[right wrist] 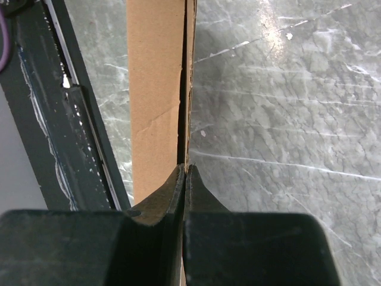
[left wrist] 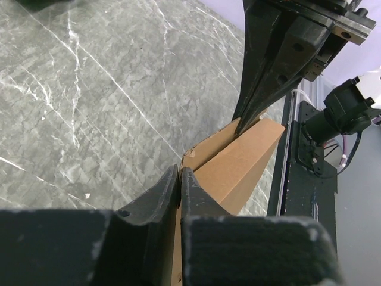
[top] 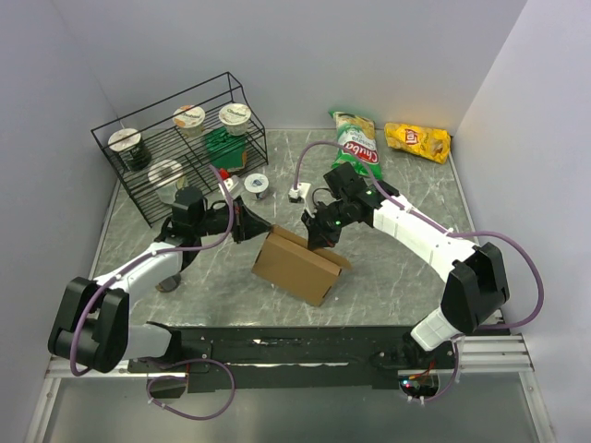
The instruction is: Fold the paper box
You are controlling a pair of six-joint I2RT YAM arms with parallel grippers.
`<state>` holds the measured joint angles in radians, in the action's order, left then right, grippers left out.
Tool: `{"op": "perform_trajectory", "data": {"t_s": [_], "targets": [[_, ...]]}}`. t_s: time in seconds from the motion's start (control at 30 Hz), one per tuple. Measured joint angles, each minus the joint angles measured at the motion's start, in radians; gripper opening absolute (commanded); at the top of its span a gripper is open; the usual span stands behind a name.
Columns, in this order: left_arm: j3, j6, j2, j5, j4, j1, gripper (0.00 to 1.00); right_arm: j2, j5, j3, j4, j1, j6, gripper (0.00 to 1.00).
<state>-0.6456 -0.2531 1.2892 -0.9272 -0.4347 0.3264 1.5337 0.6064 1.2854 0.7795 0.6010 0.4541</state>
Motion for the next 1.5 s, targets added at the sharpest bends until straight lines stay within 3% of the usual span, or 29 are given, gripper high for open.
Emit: {"op": "perform_trajectory", "data": {"t_s": [0.2, 0.63, 0.9, 1.5], "targets": [[-0.002, 0.022, 0.0, 0.038, 0.031, 0.023, 0.01, 0.0, -0.055, 0.0, 0.004, 0.018, -0.003, 0.0], [-0.004, 0.077, -0.114, 0.382, 0.172, 0.155, 0.01, -0.056, -0.339, -0.04, -0.066, 0.132, -0.022, 0.0], [0.024, 0.083, -0.174, 0.501, 0.189, 0.183, 0.01, -0.069, -0.489, -0.046, -0.107, 0.206, -0.02, 0.0], [0.286, -0.113, -0.373, 0.794, -0.006, 0.291, 0.01, -0.086, -0.76, -0.144, -0.276, 0.339, -0.024, 0.0]]}}
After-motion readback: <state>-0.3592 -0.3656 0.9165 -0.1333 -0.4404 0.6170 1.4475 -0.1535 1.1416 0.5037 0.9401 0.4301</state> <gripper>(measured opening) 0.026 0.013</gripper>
